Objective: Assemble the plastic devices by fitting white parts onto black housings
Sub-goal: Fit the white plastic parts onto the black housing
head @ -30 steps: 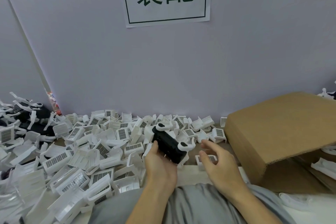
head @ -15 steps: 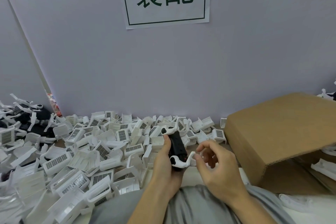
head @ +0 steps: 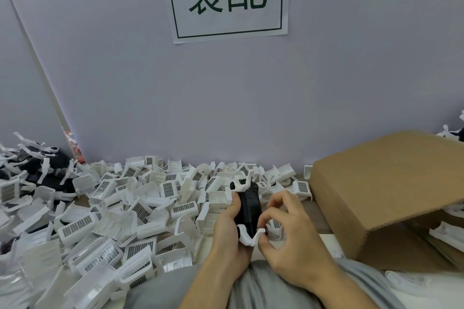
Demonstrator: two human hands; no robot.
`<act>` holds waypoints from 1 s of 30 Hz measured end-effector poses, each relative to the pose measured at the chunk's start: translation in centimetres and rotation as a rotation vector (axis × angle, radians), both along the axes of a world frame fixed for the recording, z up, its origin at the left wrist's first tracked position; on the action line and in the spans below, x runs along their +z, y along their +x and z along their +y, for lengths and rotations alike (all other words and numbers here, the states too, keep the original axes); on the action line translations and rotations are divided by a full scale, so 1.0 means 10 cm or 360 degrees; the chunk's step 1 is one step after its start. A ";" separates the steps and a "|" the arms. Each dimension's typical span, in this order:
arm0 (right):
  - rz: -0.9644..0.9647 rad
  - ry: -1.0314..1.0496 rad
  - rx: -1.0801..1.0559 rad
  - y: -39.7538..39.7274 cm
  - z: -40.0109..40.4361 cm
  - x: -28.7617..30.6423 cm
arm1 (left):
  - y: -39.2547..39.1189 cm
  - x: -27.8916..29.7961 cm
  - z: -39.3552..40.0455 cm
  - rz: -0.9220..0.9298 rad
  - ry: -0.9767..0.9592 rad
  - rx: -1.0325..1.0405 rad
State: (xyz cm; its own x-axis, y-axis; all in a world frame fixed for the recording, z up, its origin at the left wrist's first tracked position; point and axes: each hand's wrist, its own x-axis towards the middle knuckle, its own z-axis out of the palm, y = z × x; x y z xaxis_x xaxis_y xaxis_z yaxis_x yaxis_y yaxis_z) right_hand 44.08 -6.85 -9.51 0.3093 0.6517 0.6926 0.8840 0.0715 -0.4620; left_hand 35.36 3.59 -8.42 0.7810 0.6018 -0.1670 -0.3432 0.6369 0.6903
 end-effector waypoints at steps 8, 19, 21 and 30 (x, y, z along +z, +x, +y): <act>-0.0010 0.0006 0.0003 0.00 0.01 -0.01 | -0.01 0.03 -0.03 -0.0024 0.0038 0.0000; -0.0094 -0.0068 0.0067 0.02 0.01 -0.02 | 0.00 0.02 -0.02 0.0049 -0.0018 0.0098; -0.0069 -0.0040 0.0050 0.02 0.00 -0.01 | 0.01 0.02 -0.02 0.0078 -0.0015 0.0147; 0.0005 -0.0022 0.0099 0.03 -0.01 -0.01 | -0.01 0.04 -0.05 0.0041 0.0054 0.0012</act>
